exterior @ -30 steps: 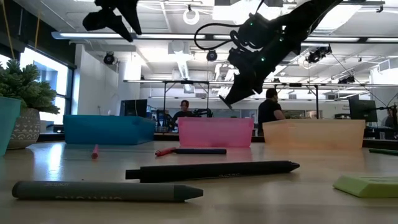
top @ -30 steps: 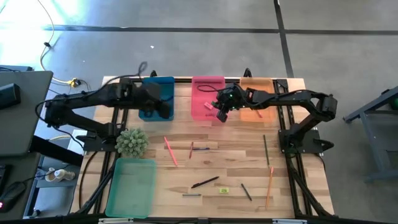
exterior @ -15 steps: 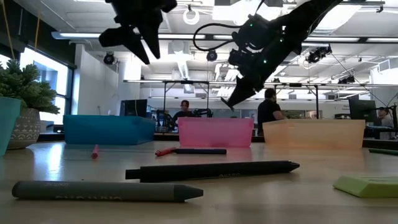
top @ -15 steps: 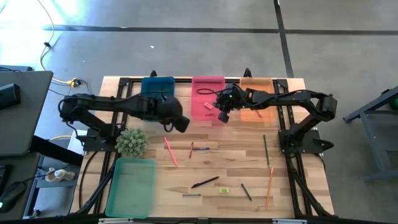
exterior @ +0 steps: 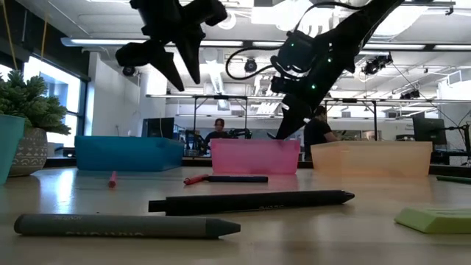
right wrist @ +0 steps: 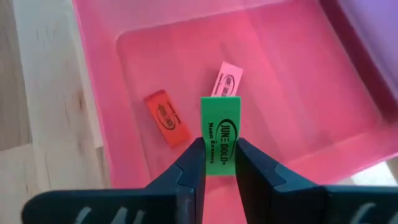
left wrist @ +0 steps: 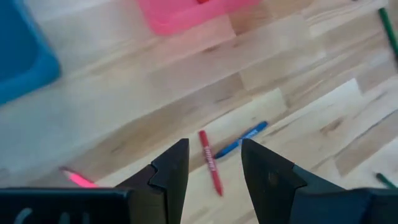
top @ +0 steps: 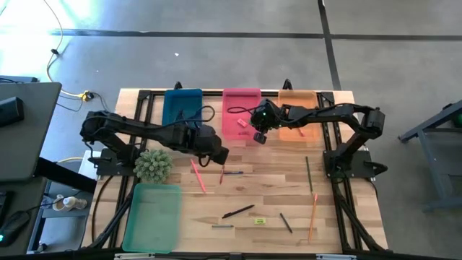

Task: Sort crayons/erasers/pens/pencils in bins
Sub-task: Put the green eraser into the pink bin, then put the red crayon into the green bin

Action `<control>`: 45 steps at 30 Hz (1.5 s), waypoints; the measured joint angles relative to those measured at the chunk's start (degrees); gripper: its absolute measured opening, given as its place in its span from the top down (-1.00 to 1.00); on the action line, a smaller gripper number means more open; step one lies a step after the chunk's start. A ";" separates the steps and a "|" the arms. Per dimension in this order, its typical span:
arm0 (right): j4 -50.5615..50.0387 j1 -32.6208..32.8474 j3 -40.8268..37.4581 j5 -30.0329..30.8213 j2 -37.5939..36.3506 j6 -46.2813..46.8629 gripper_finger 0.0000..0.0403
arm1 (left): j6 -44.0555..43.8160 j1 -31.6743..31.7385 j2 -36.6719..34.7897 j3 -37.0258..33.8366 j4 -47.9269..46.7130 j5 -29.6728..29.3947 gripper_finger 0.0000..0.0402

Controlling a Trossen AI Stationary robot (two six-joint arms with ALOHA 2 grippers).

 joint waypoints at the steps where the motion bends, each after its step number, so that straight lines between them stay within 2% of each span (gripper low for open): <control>1: -0.03 0.01 0.00 0.00 0.05 0.13 0.72 | -0.40 -0.24 0.35 0.00 0.59 0.32 0.33; 10: -1.03 0.01 0.00 0.01 0.07 1.50 0.65 | -2.73 -2.27 3.87 0.00 3.75 5.28 0.33; 17: -1.34 0.01 0.00 0.00 0.07 5.65 0.34 | -5.01 -3.74 6.12 0.00 3.45 5.81 0.29; 21: -1.45 0.01 0.00 0.01 -0.06 7.51 0.16 | -5.14 -5.03 6.34 0.01 3.23 5.44 0.20; 25: -3.54 0.01 0.35 -0.02 -1.46 9.27 0.07 | -6.58 -6.22 6.74 -0.04 3.05 5.08 0.06; 33: -14.13 -0.52 6.61 0.50 -4.92 10.33 0.09 | -7.96 -8.18 9.86 0.03 3.72 3.48 -0.14; 45: -21.31 -1.17 13.68 5.21 -6.54 10.73 0.11 | -8.66 -8.54 17.10 0.00 6.18 3.66 -0.10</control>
